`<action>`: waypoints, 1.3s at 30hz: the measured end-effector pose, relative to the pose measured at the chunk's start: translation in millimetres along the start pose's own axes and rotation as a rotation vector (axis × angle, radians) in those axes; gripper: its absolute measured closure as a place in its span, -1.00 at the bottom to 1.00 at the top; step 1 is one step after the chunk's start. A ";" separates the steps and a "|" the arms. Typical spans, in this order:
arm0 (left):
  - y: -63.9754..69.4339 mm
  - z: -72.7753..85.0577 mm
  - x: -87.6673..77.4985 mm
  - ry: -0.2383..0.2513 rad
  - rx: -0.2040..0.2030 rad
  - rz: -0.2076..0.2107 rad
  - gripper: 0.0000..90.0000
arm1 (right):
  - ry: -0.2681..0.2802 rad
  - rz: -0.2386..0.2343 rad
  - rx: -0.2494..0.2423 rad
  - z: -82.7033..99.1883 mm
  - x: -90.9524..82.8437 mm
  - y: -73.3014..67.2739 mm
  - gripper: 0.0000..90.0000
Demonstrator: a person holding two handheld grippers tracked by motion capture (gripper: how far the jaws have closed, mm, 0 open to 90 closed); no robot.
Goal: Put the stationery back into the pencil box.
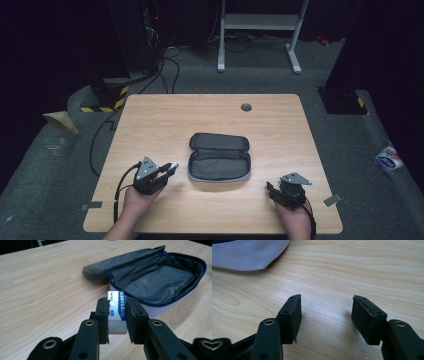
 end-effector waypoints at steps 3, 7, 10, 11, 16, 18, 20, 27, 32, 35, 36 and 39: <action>5.9 -3.8 1.0 0.012 0.004 0.013 0.62 | 0.000 0.000 0.000 0.0 0.0 0.0 -0.09; 11.3 -7.4 5.1 0.019 0.005 0.038 0.62 | -0.001 0.001 0.003 0.0 -0.1 -0.2 -0.09; 12.4 -7.8 7.5 0.017 0.008 0.049 0.62 | 0.000 0.000 0.002 0.0 0.0 -0.1 -0.09; 12.8 -7.7 8.6 0.017 0.004 0.053 0.62 | 0.000 0.000 0.002 -0.1 0.0 -0.1 -0.09; 15.8 -9.0 9.7 0.017 0.002 0.053 0.62 | -0.001 0.003 0.002 -0.1 0.1 -0.3 -0.09; 18.0 -11.2 10.0 0.020 0.007 0.054 0.62 | -0.002 0.005 0.004 -0.1 0.0 -0.5 -0.09; 20.2 -13.1 11.3 0.022 0.016 0.053 0.62 | -0.001 0.005 0.003 -0.1 0.0 -0.4 -0.09; 28.6 -18.3 23.3 0.018 0.033 0.055 0.62 | -0.001 0.003 0.001 -0.2 0.1 -0.3 -0.09; 33.9 -18.6 30.7 0.007 0.036 0.059 0.62 | -0.001 0.003 0.001 -0.2 0.1 -0.3 -0.09; 37.4 -19.6 38.0 -0.002 0.030 0.064 0.62 | -0.001 0.002 0.001 -0.2 0.0 -0.5 -0.09; 37.4 -19.6 38.0 -0.002 0.030 0.064 0.62 | -0.001 0.002 0.001 -0.2 0.0 -0.5 -0.09; 40.8 -22.4 43.9 0.005 0.004 0.064 0.62 | -0.001 0.002 0.001 -0.2 0.1 -0.4 -0.09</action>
Point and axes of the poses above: each handheld gripper's, and its own axes: x roughly forward along the jaws, z roughly out of its underside, y roughly to its right, the point moved 6 cm from there along x, roughly forward along the jaws, and after that the axes turned 14 degrees about -x, right-handed, at the moved point
